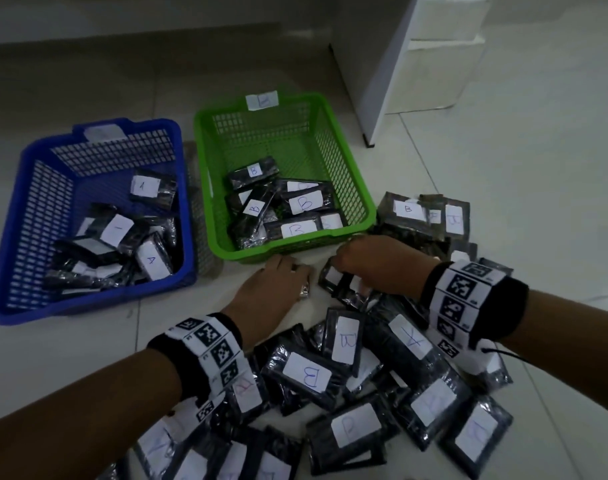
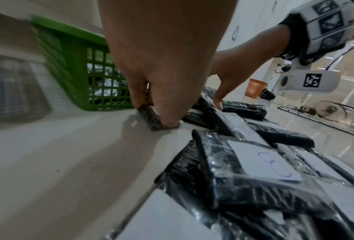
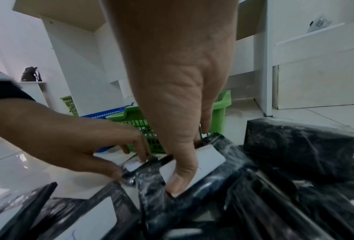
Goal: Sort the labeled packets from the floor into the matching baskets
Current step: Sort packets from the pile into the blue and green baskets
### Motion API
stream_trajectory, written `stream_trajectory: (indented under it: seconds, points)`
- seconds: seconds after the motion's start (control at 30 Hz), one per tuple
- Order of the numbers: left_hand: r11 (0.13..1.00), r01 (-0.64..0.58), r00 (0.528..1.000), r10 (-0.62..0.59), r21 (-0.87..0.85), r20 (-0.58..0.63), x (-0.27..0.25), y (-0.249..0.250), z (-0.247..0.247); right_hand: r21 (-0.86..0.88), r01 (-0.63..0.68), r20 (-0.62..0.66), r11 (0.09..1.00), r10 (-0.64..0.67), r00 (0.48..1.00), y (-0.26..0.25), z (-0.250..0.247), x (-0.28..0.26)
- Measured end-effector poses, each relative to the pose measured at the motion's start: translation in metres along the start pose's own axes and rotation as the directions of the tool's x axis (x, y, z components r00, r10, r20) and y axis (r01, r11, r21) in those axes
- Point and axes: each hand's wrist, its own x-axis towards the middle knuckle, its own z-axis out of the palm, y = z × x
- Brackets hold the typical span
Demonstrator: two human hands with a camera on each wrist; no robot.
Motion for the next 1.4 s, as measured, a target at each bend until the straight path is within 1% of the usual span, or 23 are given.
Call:
stream_trajectory:
  seconds: [0.07, 0.1, 0.17, 0.23, 0.3, 0.37, 0.4, 0.47, 0.5, 0.53, 0.6, 0.67, 0.73, 0.8, 0.83, 0.93, 1.03, 1.13, 1.2, 1.23, 1.3, 1.33, 1.4]
  points:
    - [0.987, 0.142, 0.977, -0.128, -0.071, 0.170, -0.001, -0.006, 0.001, 0.040, -0.004, 0.012, 0.999, 0.003, 1.000, 0.000, -0.006, 0.000]
    - [0.982, 0.176, 0.966, -0.159, -0.068, 0.202, -0.003, -0.008, -0.001, 0.062, -0.001, 0.024, 0.998, 0.000, 1.000, 0.002, -0.010, 0.000]
    - [0.983, 0.133, 0.983, -0.115, -0.123, 0.145, -0.009, -0.010, -0.011, 0.150, -0.003, 0.044, 0.989, -0.004, 0.999, 0.004, -0.025, -0.002]
    - [0.967, 0.077, 0.995, -0.058, -0.241, 0.085, -0.020, -0.007, -0.033, 0.343, -0.056, 0.048, 0.938, 0.042, 0.998, 0.011, -0.050, -0.006]
    - [0.934, 0.104, 0.993, -0.076, -0.341, 0.095, -0.028, -0.008, -0.068, 0.478, -0.082, 0.008, 0.875, 0.089, 0.996, 0.023, -0.079, -0.012]
    - [0.902, 0.188, 0.981, -0.157, -0.387, 0.110, -0.027, -0.019, -0.103, 0.579, -0.087, -0.089, 0.811, 0.168, 0.982, 0.035, -0.104, -0.017]
    - [0.890, 0.228, 0.974, -0.209, -0.396, 0.089, -0.023, -0.028, -0.115, 0.628, -0.094, -0.161, 0.773, 0.248, 0.955, 0.042, -0.113, -0.018]
    - [0.857, 0.278, 0.948, -0.317, -0.434, -0.018, -0.013, -0.051, -0.129, 0.712, -0.094, -0.300, 0.695, 0.423, 0.855, 0.053, -0.118, -0.013]
    - [0.828, 0.298, 0.924, -0.375, -0.474, -0.073, -0.006, -0.062, -0.126, 0.753, -0.082, -0.322, 0.653, 0.473, 0.820, 0.054, -0.117, -0.008]
    - [0.791, 0.319, 0.894, -0.433, -0.522, -0.111, 0.002, -0.072, -0.122, 0.794, -0.056, -0.316, 0.605, 0.491, 0.812, 0.052, -0.116, -0.003]
    - [0.711, 0.360, 0.844, -0.524, -0.604, -0.113, 0.015, -0.081, -0.107, 0.862, -0.023, -0.260, 0.507, 0.481, 0.837, 0.044, -0.110, 0.007]
    - [0.656, 0.383, 0.846, -0.532, -0.650, -0.038, 0.027, -0.086, -0.092, 0.901, -0.024, -0.217, 0.434, 0.498, 0.840, 0.038, -0.104, 0.017]
    - [0.649, 0.384, 0.858, -0.514, -0.657, -0.007, 0.031, -0.087, -0.086, 0.921, -0.021, -0.190, 0.389, 0.494, 0.848, 0.032, -0.098, 0.027]
    - [0.658, 0.336, 0.850, -0.519, -0.673, -0.083, 0.027, -0.090, -0.087, 0.942, -0.012, -0.165, 0.336, 0.495, 0.853, 0.025, -0.094, 0.037]
    - [0.671, 0.308, 0.829, -0.537, -0.675, -0.155, 0.022, -0.093, -0.088, 0.951, -0.001, -0.162, 0.311, 0.497, 0.853, 0.021, -0.093, 0.042]
    - [0.708, 0.295, 0.728, -0.602, -0.642, -0.329, -0.005, -0.109, -0.091, 0.963, 0.029, -0.155, 0.268, 0.464, 0.872, 0.003, -0.100, 0.063]
    - [0.651, 0.376, 0.580, -0.720, -0.659, -0.380, -0.049, -0.139, -0.091, 0.972, 0.075, -0.165, 0.224, 0.417, 0.894, -0.022, -0.127, 0.102]
    - [0.591, 0.481, 0.453, -0.800, -0.648, -0.394, -0.095, -0.169, -0.092, 0.955, 0.099, -0.214, 0.281, 0.416, 0.884, -0.044, -0.160, 0.152]
    - [0.555, 0.550, 0.417, -0.830, -0.624, -0.370, -0.122, -0.188, -0.087, 0.937, 0.118, -0.257, 0.330, 0.419, 0.871, -0.059, -0.177, 0.188]
    - [0.554, 0.562, 0.418, -0.831, -0.614, -0.367, -0.134, -0.194, -0.084, 0.918, 0.117, -0.278, 0.380, 0.402, 0.873, -0.066, -0.182, 0.205]
    - [0.562, 0.562, 0.434, -0.825, -0.607, -0.361, -0.155, -0.203, -0.077, 0.817, 0.098, -0.320, 0.569, 0.304, 0.898, -0.085, -0.194, 0.236]
    - [0.569, 0.550, 0.457, -0.817, -0.611, -0.351, -0.160, -0.203, -0.074, 0.739, 0.106, -0.353, 0.666, 0.247, 0.903, -0.093, -0.198, 0.248]
    - [0.577, 0.540, 0.494, -0.807, -0.613, -0.325, -0.169, -0.201, -0.066, 0.601, 0.140, -0.405, 0.787, 0.149, 0.902, -0.113, -0.208, 0.270]
